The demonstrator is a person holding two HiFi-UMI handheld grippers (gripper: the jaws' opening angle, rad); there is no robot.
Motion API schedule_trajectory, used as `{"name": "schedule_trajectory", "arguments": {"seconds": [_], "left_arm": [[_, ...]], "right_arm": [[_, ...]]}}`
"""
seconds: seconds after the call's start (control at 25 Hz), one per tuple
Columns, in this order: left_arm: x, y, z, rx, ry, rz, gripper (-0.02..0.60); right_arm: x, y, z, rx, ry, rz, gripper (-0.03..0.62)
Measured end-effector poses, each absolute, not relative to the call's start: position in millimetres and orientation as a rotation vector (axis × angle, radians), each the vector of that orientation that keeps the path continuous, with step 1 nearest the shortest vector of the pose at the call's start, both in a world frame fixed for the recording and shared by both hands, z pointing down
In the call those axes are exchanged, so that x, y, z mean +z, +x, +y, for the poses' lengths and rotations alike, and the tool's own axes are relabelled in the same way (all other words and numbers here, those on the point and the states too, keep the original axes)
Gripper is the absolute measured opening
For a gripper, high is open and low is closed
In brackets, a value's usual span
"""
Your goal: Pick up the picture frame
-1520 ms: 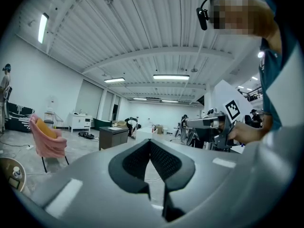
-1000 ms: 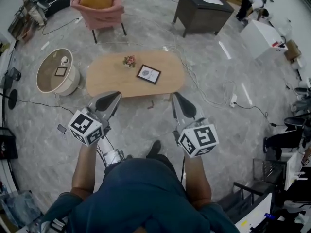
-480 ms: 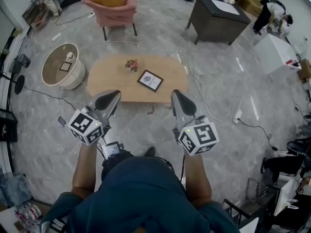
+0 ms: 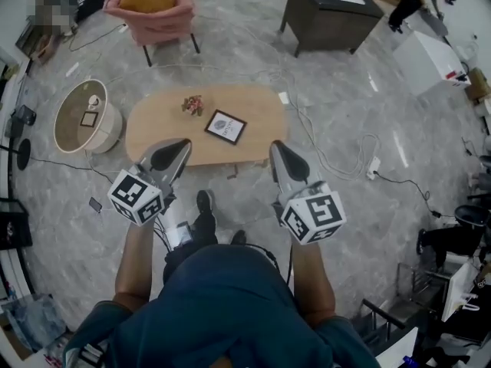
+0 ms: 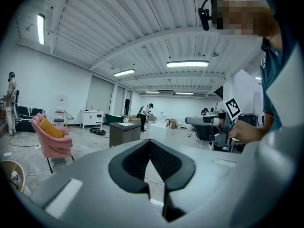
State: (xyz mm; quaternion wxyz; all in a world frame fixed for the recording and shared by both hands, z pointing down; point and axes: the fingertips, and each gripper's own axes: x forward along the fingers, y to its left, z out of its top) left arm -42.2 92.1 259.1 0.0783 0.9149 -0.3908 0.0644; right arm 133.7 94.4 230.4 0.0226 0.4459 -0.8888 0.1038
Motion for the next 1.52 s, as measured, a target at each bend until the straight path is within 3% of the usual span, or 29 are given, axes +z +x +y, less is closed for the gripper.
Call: {"name": "schedule_trajectory", "arguments": {"seconds": [0.92, 1.52], "left_arm": [[248.8, -73.1, -107.5, 0.170, 2.919, -0.744, 0.000], [264.1, -112.2, -162.8, 0.172, 2.815, -0.925, 0.000]], "right_arm": [[216.7, 86.3, -58.6, 0.283, 1.763, -2.535, 0.011], [225.1, 59.8, -139.6, 0.305, 1.592, -2.637, 0.012]]}}
